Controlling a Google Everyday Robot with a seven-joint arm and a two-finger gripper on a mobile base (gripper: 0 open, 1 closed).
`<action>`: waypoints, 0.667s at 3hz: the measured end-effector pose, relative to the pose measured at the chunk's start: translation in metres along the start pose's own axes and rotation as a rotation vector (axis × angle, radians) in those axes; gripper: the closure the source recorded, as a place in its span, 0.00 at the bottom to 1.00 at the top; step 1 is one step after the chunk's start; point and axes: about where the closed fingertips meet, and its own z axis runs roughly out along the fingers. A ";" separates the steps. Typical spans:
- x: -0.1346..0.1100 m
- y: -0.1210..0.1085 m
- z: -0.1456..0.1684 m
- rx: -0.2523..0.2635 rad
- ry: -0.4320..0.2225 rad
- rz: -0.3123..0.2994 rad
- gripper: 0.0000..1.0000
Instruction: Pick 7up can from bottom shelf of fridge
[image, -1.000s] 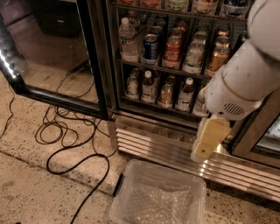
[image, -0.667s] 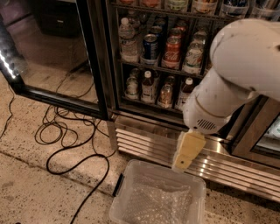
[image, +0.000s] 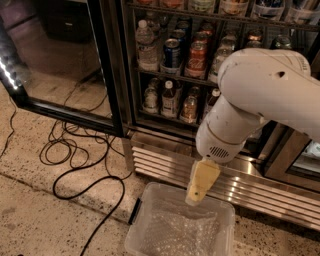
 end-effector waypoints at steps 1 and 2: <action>-0.009 0.007 0.024 -0.004 -0.043 -0.009 0.00; -0.035 0.019 0.092 -0.082 -0.156 0.042 0.00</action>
Offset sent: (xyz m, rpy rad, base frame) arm 0.0276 0.1207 -0.1632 0.4022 0.0895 -0.0781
